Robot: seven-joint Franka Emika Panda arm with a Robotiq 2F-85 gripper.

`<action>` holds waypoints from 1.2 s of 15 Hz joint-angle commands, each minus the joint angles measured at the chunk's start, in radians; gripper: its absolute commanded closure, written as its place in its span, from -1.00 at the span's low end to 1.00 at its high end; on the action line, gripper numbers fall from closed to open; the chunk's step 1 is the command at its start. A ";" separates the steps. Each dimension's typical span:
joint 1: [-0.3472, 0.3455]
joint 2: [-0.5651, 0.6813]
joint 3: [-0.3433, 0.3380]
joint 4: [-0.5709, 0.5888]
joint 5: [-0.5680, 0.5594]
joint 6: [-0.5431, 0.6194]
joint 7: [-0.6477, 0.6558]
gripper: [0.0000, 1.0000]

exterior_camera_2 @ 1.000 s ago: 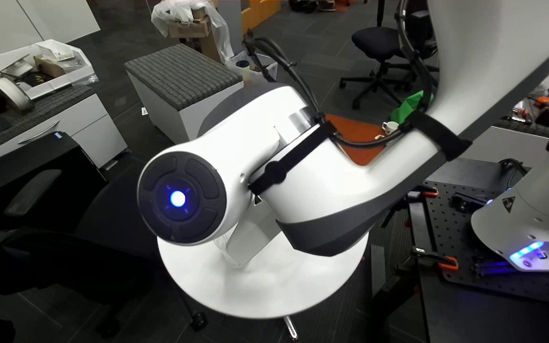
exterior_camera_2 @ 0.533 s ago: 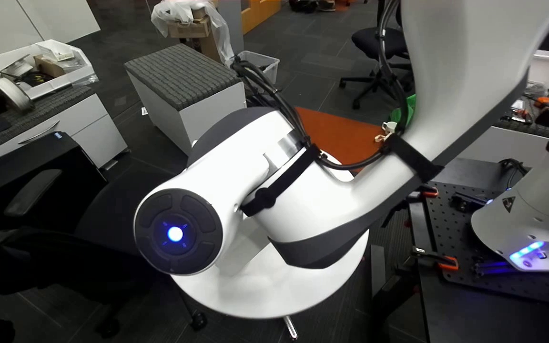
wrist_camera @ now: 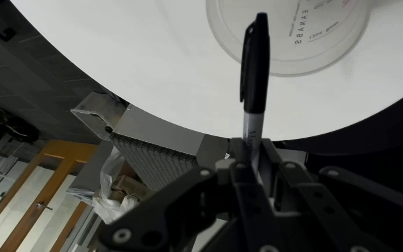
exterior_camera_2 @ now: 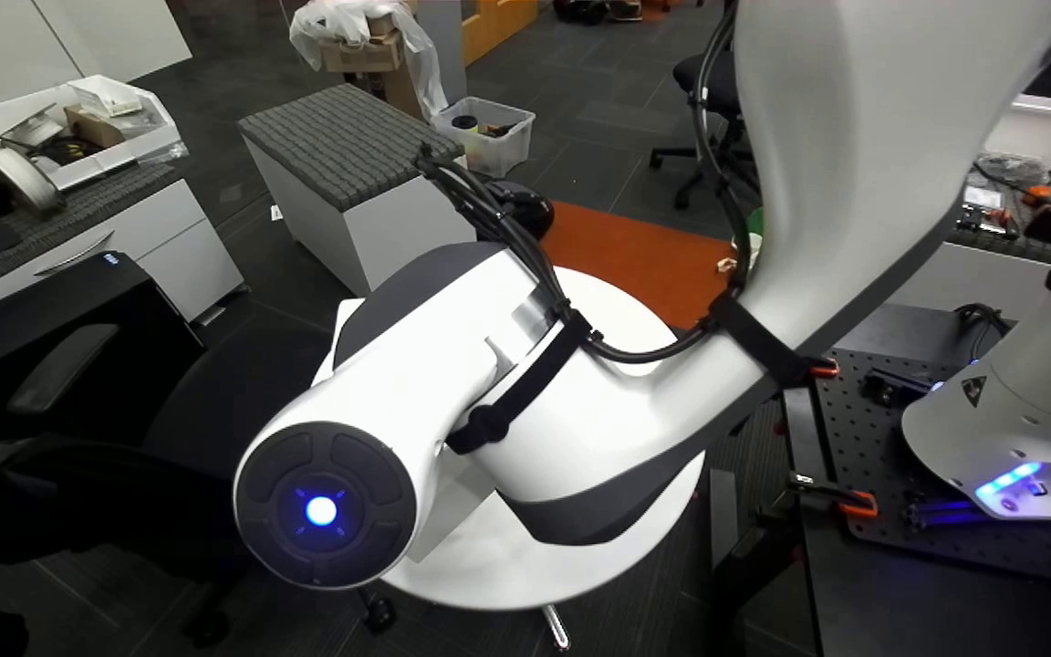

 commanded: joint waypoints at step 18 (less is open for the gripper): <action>-0.003 0.079 -0.002 0.090 -0.018 0.040 -0.001 -1.00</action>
